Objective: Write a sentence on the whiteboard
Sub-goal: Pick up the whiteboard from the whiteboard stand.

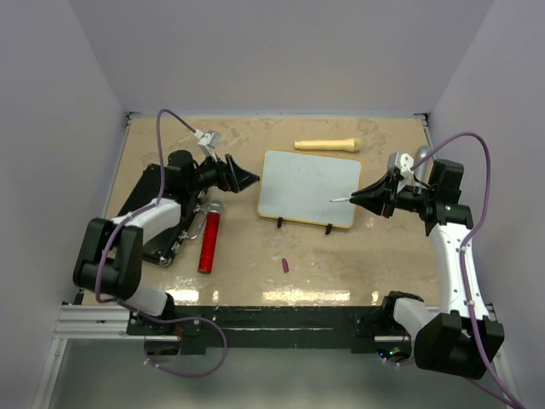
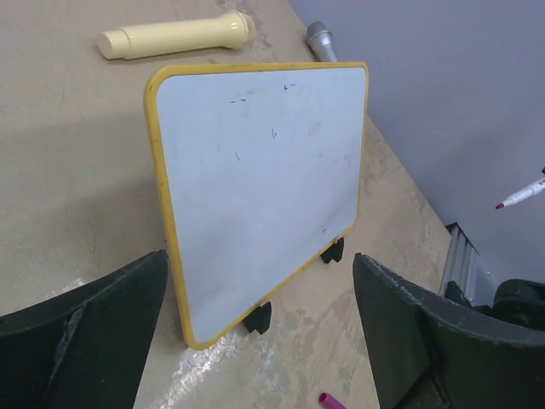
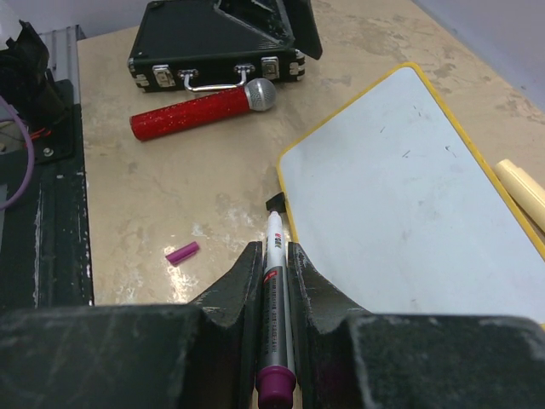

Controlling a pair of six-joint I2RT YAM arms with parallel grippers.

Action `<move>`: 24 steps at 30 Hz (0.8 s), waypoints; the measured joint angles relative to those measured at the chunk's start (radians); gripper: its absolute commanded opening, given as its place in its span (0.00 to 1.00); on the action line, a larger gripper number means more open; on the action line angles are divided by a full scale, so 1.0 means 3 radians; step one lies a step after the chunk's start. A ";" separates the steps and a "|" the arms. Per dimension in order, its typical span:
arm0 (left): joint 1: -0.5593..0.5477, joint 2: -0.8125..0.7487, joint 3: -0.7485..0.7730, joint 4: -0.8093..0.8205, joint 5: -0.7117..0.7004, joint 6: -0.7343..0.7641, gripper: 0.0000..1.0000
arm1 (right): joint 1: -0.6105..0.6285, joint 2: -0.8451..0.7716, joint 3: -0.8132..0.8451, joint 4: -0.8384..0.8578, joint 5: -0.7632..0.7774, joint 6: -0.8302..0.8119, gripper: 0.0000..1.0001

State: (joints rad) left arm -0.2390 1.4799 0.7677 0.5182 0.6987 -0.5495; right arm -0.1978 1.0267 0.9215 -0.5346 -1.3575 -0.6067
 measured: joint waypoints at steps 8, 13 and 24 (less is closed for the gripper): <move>0.0212 0.1239 0.0369 0.1110 0.0654 -0.0706 0.82 | -0.0011 0.0090 0.0000 -0.0121 0.0001 -0.0139 0.00; 0.0212 0.1793 0.0628 0.1760 0.0918 -0.1137 0.78 | -0.0020 0.0098 0.0000 -0.0161 0.0004 -0.0202 0.00; 0.0135 0.2314 0.1003 0.2291 0.1191 -0.1513 0.67 | -0.0020 0.0221 0.0000 -0.0221 0.0013 -0.0287 0.00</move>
State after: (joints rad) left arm -0.1986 2.1742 1.0687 1.2057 1.0561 -1.0035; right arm -0.2039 1.0931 0.9215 -0.6010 -1.3537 -0.6930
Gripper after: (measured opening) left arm 0.709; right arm 0.142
